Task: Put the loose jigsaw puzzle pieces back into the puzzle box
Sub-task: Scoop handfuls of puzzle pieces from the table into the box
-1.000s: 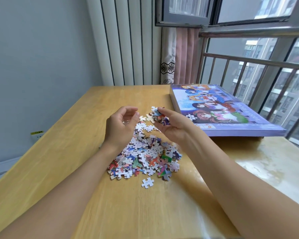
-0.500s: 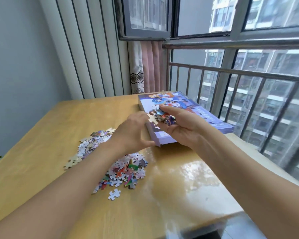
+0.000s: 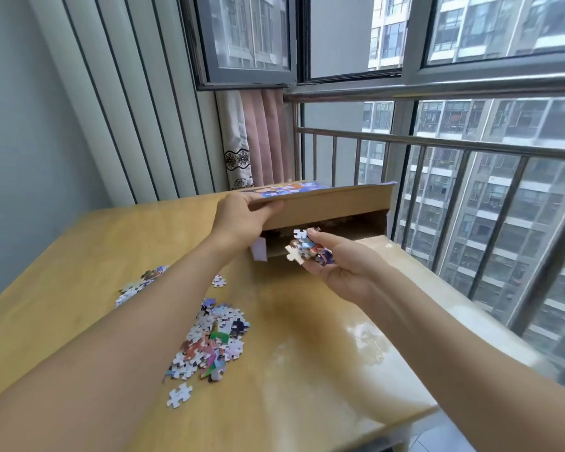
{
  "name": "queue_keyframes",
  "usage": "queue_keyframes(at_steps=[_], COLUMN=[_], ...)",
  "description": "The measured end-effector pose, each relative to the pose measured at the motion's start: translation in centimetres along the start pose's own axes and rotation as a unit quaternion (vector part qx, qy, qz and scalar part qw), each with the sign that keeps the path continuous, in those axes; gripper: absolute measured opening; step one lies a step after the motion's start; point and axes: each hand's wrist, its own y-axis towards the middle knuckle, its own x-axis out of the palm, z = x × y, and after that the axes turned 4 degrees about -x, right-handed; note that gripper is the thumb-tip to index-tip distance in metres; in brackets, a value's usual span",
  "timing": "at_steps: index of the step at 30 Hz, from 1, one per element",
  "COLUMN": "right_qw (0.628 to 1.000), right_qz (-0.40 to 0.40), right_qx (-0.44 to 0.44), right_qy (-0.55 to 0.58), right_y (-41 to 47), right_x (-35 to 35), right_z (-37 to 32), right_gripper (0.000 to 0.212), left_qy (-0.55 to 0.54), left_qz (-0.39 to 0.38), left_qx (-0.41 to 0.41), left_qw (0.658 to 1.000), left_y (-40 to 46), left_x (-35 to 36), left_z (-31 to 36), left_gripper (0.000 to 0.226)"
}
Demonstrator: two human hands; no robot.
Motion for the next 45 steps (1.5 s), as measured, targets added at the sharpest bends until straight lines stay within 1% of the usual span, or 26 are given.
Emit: queue_keyframes(at_steps=[3, 7, 11, 12, 14, 15, 17, 19, 21, 24, 25, 27, 29, 30, 31, 32, 33, 35, 36, 37, 38, 39, 40, 42, 43, 45], right_qw=[0.997, 0.989, 0.977, 0.973, 0.969, 0.964, 0.951, 0.954, 0.970, 0.996, 0.999, 0.992, 0.969, 0.940, 0.890, 0.813, 0.711, 0.491, 0.414, 0.367, 0.342, 0.329, 0.321, 0.321, 0.323, 0.323], right_qz=[0.064, 0.115, 0.177, 0.190, 0.180, 0.174, 0.170, 0.156, 0.119, 0.036, 0.019, 0.007, 0.008, 0.006, 0.002, -0.015, -0.041, -0.070, -0.059, -0.033, -0.007, 0.017, 0.033, 0.043, 0.038, 0.016], right_qx=[-0.001, -0.037, -0.061, -0.069, -0.077, -0.072, -0.062, -0.069, -0.069, -0.052, -0.046, -0.064, -0.097, -0.118, -0.148, -0.194, -0.242, -0.288, -0.303, -0.333, -0.369, -0.420, -0.474, -0.571, -0.589, -0.584], right_qy=[0.029, 0.091, 0.101, 0.115, 0.150, 0.188, 0.252, 0.246, 0.199, 0.062, 0.003, -0.107, -0.227, -0.319, -0.430, -0.548, -0.659, -0.819, -0.856, -0.868, -0.864, -0.846, -0.819, -0.754, -0.740, -0.744], right_y=[1.3, 3.9, 4.9, 5.0, 5.1, 5.2, 5.5, 6.3, 7.1, 6.8, 6.4, 5.7, 4.8, 4.0, 3.3, 2.6, 2.1, 1.7, 1.8, 1.8, 2.1, 2.5, 2.9, 3.5, 3.5, 3.4], right_x=[0.5, 2.0, 3.6, 4.0, 5.0, 5.3, 5.8, 5.5, 4.7, 3.5, 3.1, 2.3, 1.3, 0.9, 0.5, 0.1, -0.2, -0.4, -0.3, 0.1, 0.4, 0.9, 1.3, 2.7, 3.4, 4.7], right_z=[-1.3, -3.0, -3.5, -3.6, -3.7, -3.7, -3.6, -3.5, -3.6, -4.5, -4.8, -4.9, -4.7, -4.7, -4.7, -4.9, -5.0, -4.8, -4.6, -4.6, -4.8, -5.2, -5.8, -7.4, -8.2, -8.9], right_gripper=[0.013, 0.029, 0.032, 0.034, 0.039, 0.043, 0.065, 0.086, 0.096, 0.101, 0.100, 0.088, 0.073, 0.062, 0.048, 0.034, 0.028, 0.036, 0.037, 0.028, 0.016, 0.013, 0.014, 0.010, 0.008, 0.011], left_qy=[-0.022, -0.022, -0.012, -0.006, -0.004, -0.010, -0.019, -0.021, -0.024, -0.029, -0.032, -0.032, -0.026, -0.021, -0.017, -0.016, -0.016, -0.018, -0.023, -0.030, -0.040, -0.046, -0.045, -0.016, 0.001, 0.013], left_qz=[0.000, -0.014, -0.015, -0.016, -0.019, -0.023, -0.028, -0.037, -0.032, -0.024, -0.024, -0.025, -0.030, -0.035, -0.038, -0.039, -0.038, -0.030, -0.021, -0.010, 0.006, 0.028, 0.054, 0.095, 0.105, 0.103], left_qx=[-0.009, -0.001, 0.000, 0.002, 0.004, 0.004, 0.007, 0.019, 0.025, 0.024, 0.022, 0.019, 0.024, 0.027, 0.029, 0.031, 0.033, 0.033, 0.033, 0.033, 0.036, 0.045, 0.060, 0.098, 0.108, 0.106], left_qw=[1.000, 1.000, 1.000, 1.000, 1.000, 1.000, 0.999, 0.999, 0.999, 0.999, 0.999, 0.999, 0.999, 0.999, 0.999, 0.999, 0.999, 0.999, 0.999, 0.999, 0.999, 0.998, 0.996, 0.991, 0.989, 0.989], left_y=[0.5, 0.5, 0.4, 0.3, 0.2, 0.2, 0.3, 0.4, 0.5, 0.6, 0.6, 0.3, 0.2, 0.2, 0.2, 0.2, 0.3, 0.3, 0.4, 0.5, 0.5, 0.5, 0.5, 0.8, 0.8, 0.8], left_x=[-0.9, -1.7, -1.8, -1.7, -1.8, -1.8, -2.0, -2.0, -2.1, -2.5, -2.6, -2.7, -2.6, -2.6, -2.5, -2.5, -2.5, -2.5, -2.5, -2.6, -2.7, -3.0, -3.2, -4.0, -4.4, -5.0], left_z=[1.6, 3.0, 3.2, 3.1, 3.0, 3.0, 3.2, 3.5, 3.7, 3.7, 3.6, 3.6, 3.4, 3.3, 3.2, 3.1, 3.1, 3.4, 3.6, 3.9, 4.3, 4.8, 5.3, 6.0, 6.3, 6.4], left_gripper=[0.016, 0.018, 0.015, 0.016, 0.018, 0.018, 0.016, 0.015, 0.016, 0.018, 0.019, 0.018, 0.017, 0.017, 0.017, 0.017, 0.017, 0.018, 0.017, 0.017, 0.015, 0.015, 0.017, 0.029, 0.034, 0.035])
